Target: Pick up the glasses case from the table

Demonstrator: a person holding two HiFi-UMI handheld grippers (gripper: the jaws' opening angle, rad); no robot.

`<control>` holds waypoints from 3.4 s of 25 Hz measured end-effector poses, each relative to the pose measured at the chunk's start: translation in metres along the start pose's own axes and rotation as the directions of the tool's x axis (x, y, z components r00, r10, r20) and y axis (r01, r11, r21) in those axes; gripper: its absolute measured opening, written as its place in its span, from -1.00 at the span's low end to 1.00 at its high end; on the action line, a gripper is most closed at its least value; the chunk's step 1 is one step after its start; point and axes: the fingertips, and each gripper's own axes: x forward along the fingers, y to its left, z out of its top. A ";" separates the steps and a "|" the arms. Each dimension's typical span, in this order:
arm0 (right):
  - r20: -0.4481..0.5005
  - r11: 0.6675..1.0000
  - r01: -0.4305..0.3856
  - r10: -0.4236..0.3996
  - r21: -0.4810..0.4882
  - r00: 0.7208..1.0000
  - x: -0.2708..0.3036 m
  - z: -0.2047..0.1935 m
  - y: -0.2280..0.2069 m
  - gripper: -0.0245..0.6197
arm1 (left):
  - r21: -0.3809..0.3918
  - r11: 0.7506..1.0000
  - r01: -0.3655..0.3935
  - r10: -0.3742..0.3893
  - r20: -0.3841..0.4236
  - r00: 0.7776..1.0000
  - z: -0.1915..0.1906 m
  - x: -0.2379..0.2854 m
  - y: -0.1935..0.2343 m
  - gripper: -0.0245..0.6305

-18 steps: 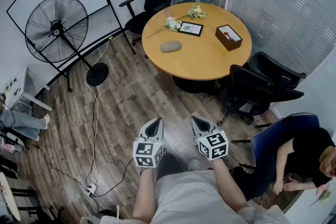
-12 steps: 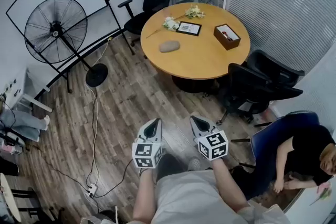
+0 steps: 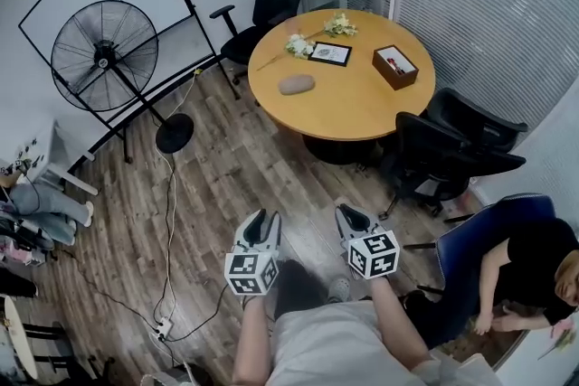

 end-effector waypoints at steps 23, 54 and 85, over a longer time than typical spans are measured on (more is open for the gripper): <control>-0.019 0.998 -0.048 0.048 0.036 0.999 0.091 0.013 -0.016 -0.57 | -0.071 0.997 0.036 -0.038 -0.032 0.999 0.000 0.074 0.062 -0.49; -0.031 0.977 0.182 -0.180 0.108 0.983 0.338 0.107 -0.031 -0.40 | -0.117 0.943 0.312 -0.322 -0.070 0.944 0.115 0.319 0.286 -0.45; -0.082 0.984 0.168 -0.164 0.055 0.983 0.441 0.158 -0.177 -0.37 | -0.030 0.928 0.372 -0.371 -0.172 0.913 0.133 0.487 0.263 -0.45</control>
